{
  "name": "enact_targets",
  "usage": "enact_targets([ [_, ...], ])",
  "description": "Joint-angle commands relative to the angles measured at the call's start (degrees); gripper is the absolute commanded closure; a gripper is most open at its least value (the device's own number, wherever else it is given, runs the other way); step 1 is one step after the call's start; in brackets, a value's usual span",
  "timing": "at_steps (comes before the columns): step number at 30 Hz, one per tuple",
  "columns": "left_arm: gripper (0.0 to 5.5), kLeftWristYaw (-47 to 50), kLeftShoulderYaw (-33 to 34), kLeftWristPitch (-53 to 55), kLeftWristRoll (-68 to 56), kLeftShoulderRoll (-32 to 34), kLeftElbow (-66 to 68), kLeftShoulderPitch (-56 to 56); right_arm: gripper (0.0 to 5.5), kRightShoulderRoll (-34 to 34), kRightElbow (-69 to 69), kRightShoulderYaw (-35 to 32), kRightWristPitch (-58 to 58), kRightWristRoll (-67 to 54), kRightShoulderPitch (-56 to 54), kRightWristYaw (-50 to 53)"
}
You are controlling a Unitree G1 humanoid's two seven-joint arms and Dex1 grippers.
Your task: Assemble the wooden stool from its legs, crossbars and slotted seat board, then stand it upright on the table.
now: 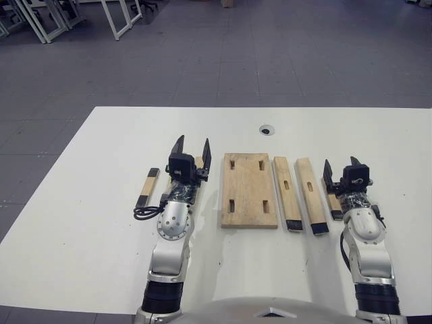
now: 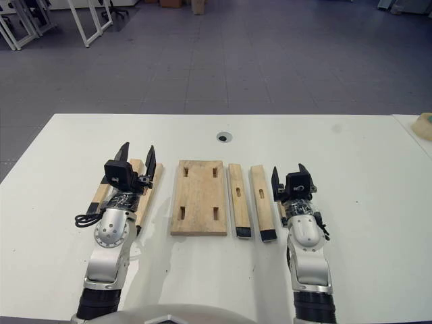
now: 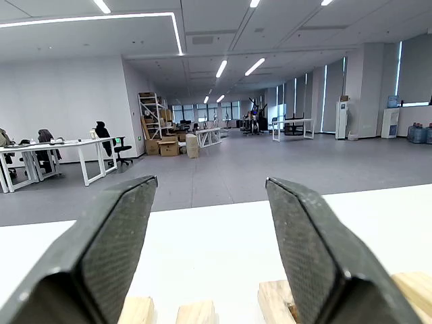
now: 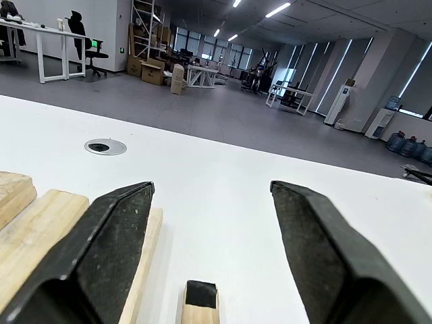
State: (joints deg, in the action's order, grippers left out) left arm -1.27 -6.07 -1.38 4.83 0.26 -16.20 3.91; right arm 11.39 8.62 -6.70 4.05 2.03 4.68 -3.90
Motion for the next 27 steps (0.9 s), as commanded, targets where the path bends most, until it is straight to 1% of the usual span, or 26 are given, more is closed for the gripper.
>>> enact_targets([
  [1,2.53,-1.05,-0.21,1.21,0.07,1.07,0.63,0.76,2.33,-1.00,1.12,-0.30,0.78,-1.31,2.25,-0.15],
  [7,2.53,-1.41,-0.56,1.62,0.39,2.06,1.09,0.76,2.33,-0.53,1.28,0.12,0.25,-2.62,5.18,-2.68],
  [27,2.53,-2.25,-0.41,1.95,-0.03,2.70,1.68,-0.42,2.33,-1.51,-0.48,-0.19,0.36,-2.03,5.38,-0.61],
])
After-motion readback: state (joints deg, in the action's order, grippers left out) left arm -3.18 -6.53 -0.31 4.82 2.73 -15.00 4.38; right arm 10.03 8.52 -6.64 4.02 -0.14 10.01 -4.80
